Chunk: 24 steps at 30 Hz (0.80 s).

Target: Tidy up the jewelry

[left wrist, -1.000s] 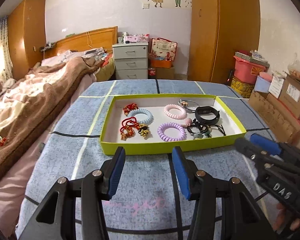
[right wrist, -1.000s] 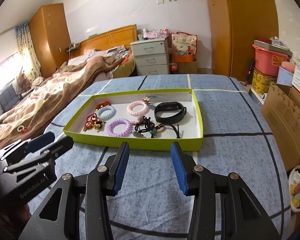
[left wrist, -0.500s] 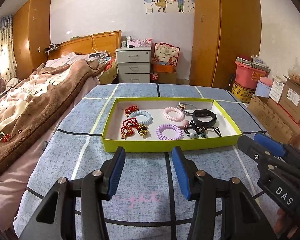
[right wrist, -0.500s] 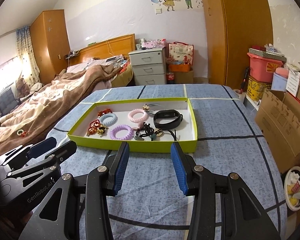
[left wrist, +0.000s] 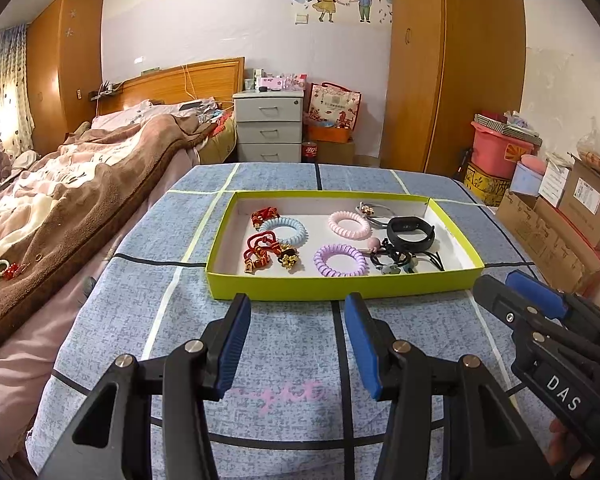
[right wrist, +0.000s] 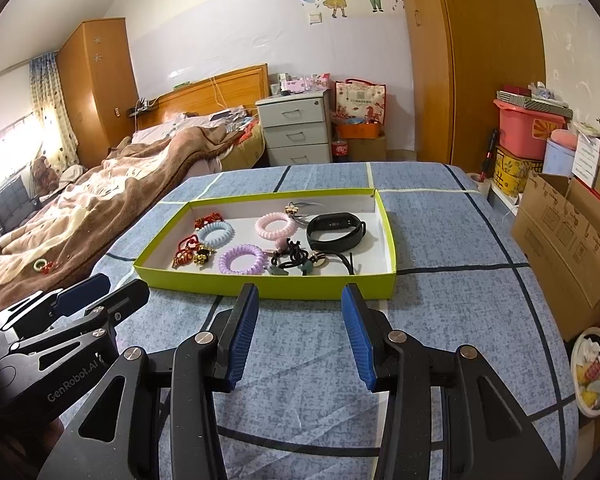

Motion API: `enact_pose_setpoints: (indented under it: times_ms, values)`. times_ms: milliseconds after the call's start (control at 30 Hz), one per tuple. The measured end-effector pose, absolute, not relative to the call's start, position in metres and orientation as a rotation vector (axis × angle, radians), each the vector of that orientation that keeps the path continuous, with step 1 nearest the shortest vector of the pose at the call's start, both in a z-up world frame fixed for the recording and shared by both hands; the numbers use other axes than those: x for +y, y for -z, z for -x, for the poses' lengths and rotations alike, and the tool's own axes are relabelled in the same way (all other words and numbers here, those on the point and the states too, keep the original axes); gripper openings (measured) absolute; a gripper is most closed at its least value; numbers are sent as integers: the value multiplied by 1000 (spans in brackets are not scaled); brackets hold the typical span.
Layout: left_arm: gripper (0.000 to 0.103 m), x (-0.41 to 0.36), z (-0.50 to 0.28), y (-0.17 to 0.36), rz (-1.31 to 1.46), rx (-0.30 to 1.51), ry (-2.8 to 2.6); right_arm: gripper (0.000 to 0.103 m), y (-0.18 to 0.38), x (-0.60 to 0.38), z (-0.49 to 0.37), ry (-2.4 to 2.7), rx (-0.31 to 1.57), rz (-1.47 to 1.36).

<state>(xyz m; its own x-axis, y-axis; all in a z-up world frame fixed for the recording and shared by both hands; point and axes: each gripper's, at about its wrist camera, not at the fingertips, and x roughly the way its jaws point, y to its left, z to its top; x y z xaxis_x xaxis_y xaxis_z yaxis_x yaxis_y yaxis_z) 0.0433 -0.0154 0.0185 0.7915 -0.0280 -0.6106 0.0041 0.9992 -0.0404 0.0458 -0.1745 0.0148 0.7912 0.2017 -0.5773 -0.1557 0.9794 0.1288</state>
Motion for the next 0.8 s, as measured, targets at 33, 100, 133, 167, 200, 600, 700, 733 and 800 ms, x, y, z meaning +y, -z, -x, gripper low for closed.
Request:
enact_pose_setpoints:
  times_ms: [33,100,133,167,200,600,700,733,800]
  values:
    - [51,-15,-43,-19,39,656,17,44,-15,-175,-46,-192,629,-74]
    - [51,-15,-43,-19,40,656,20,44,-14,-175,-46,-193,631,-77]
    - [51,-15,-43,-19,41,657,18,44,-14,-175,-46,-194,632,-77]
    - [51,-15,-43,-19,41,658,19,44,-14,-174,-46,-194,632,-75]
    - [51,-15,-43,-19,42,658,17,44,-14,-174,-45,-194,632,-76]
    - [51,-13,-42,-20,46,657,16,44,-14,-173,-44,-197,636,-75]
    - [51,-14,-42,-21,47,659,18,44,-14,-173,-43,-196,636,-79]
    - [51,-14,-42,-21,46,659,17,44,-14,-172,-43,-197,637,-78]
    - [51,-14,-42,-21,46,659,18,44,-13,-171,-43,-198,640,-78]
